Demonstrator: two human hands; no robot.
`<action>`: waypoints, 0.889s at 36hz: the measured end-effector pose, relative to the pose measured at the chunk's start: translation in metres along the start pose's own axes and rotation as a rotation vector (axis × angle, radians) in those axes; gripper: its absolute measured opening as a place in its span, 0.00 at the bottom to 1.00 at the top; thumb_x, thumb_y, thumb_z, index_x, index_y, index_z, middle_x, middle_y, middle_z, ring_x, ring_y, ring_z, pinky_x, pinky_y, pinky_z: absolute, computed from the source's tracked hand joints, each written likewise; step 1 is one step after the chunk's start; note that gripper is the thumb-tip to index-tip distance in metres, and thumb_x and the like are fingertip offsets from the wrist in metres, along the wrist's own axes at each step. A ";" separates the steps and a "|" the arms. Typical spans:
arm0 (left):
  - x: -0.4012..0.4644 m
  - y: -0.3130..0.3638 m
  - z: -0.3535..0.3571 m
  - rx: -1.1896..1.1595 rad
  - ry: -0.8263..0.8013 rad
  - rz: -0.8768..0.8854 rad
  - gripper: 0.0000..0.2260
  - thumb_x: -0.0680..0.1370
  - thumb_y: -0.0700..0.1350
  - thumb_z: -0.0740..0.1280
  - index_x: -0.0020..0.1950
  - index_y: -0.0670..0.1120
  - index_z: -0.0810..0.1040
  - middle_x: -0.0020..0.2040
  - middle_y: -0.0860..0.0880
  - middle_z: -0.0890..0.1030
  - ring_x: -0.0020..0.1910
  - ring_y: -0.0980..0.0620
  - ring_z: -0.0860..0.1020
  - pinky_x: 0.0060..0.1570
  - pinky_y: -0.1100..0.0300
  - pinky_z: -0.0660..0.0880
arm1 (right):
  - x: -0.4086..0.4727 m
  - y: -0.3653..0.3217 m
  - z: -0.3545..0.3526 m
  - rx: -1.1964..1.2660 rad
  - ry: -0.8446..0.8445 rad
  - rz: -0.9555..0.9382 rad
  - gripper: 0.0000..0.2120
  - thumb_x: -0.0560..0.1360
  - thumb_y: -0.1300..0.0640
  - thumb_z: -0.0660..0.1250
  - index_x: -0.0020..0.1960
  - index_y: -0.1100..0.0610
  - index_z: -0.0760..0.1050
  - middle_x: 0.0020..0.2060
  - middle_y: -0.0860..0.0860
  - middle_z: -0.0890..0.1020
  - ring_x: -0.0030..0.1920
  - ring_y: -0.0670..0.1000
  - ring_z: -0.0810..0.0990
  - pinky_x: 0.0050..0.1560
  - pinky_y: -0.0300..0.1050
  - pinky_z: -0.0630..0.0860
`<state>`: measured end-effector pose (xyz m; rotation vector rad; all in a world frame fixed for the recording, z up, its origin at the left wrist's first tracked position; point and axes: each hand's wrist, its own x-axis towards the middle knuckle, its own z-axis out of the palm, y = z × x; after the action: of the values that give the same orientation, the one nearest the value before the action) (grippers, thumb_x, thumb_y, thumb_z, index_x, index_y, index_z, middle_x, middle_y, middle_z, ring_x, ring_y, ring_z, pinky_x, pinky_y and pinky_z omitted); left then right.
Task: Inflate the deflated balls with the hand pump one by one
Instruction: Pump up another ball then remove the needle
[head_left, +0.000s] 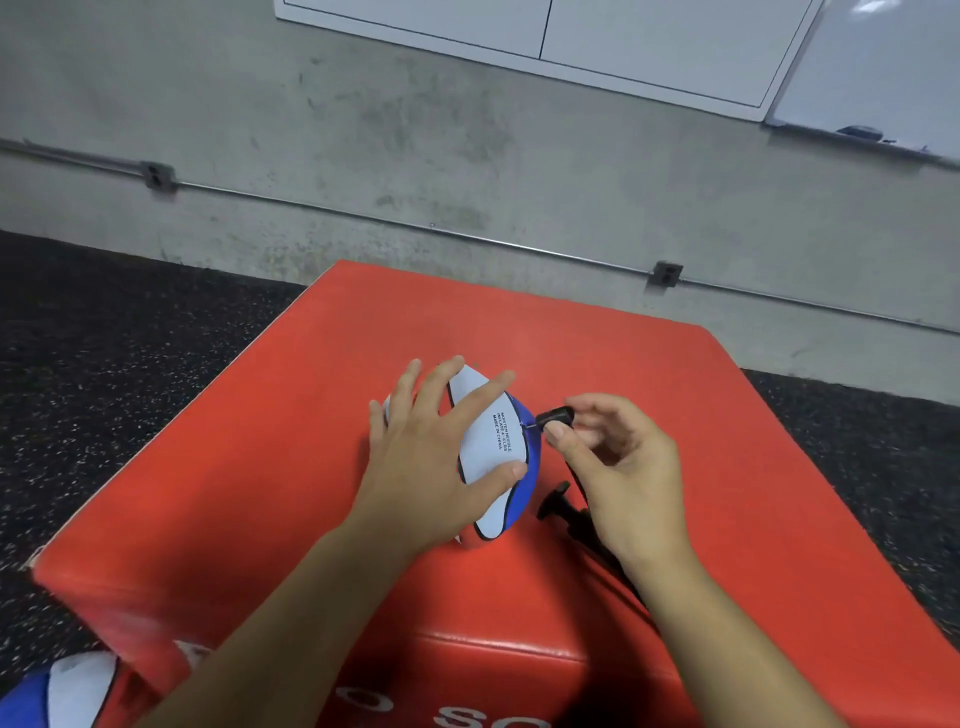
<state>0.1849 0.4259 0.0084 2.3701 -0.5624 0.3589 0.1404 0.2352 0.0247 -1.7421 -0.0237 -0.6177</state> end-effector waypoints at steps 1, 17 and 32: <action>0.001 0.001 0.002 0.012 -0.001 0.002 0.38 0.68 0.76 0.59 0.79 0.75 0.56 0.83 0.58 0.55 0.84 0.47 0.45 0.76 0.28 0.52 | -0.002 0.000 0.001 -0.002 0.018 -0.006 0.11 0.74 0.65 0.78 0.53 0.54 0.83 0.44 0.45 0.88 0.44 0.44 0.83 0.51 0.36 0.78; 0.008 -0.008 0.017 -0.042 0.100 -0.032 0.29 0.69 0.72 0.65 0.70 0.69 0.74 0.81 0.56 0.63 0.83 0.48 0.54 0.75 0.30 0.57 | 0.001 0.018 0.018 -0.100 0.062 -0.028 0.13 0.77 0.63 0.76 0.59 0.52 0.85 0.47 0.46 0.88 0.51 0.52 0.87 0.58 0.54 0.82; 0.005 -0.015 0.022 -0.024 0.101 -0.041 0.31 0.69 0.74 0.62 0.71 0.67 0.73 0.82 0.58 0.60 0.83 0.51 0.53 0.75 0.35 0.57 | 0.003 0.018 0.028 -0.258 -0.020 -0.084 0.16 0.76 0.61 0.76 0.53 0.40 0.82 0.41 0.39 0.86 0.45 0.45 0.85 0.49 0.41 0.79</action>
<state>0.1995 0.4204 -0.0141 2.3225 -0.4679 0.4489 0.1599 0.2547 0.0064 -2.0049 -0.0324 -0.6886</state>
